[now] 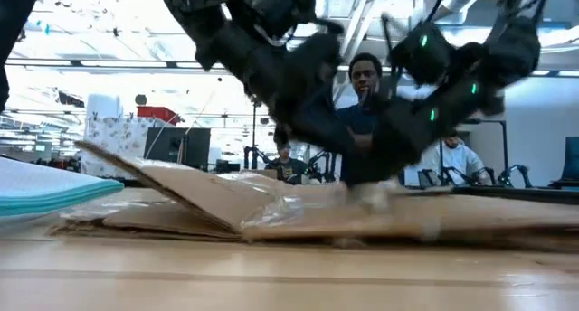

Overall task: Unpack boxes
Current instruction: Break down the cardboard box until it is fully flat, then return to Home Position

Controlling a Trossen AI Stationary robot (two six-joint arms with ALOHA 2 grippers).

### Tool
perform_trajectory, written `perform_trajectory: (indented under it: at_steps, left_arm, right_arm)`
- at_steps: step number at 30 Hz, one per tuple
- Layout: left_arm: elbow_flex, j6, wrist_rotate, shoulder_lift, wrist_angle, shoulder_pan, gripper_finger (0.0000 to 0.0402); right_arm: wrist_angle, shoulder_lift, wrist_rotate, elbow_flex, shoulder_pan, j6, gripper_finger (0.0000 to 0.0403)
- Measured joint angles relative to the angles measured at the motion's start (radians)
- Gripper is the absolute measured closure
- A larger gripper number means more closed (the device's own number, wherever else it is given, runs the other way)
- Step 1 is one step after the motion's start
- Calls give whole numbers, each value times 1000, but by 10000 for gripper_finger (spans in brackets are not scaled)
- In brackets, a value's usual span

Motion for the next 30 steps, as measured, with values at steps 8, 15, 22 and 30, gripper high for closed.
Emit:
perform_trajectory:
  at_steps: [8, 15, 22, 30]
  left_arm:
    - [1, 63, 0, -196, -141, 10, 345]
    - [1, 141, -27, -379, -288, 44, 391]
    - [-82, 180, -32, -503, -284, 66, 401]
    - [-240, 151, -32, -586, -209, 72, 400]
  right_arm:
    - [-387, -446, 8, 2, -10, -9, 198]
    - [-735, -787, 13, 4, -13, 1, 239]
    - [-1064, -998, 18, 3, 7, 85, 389]
    - [-1046, -1271, 38, -138, 83, 168, 402]
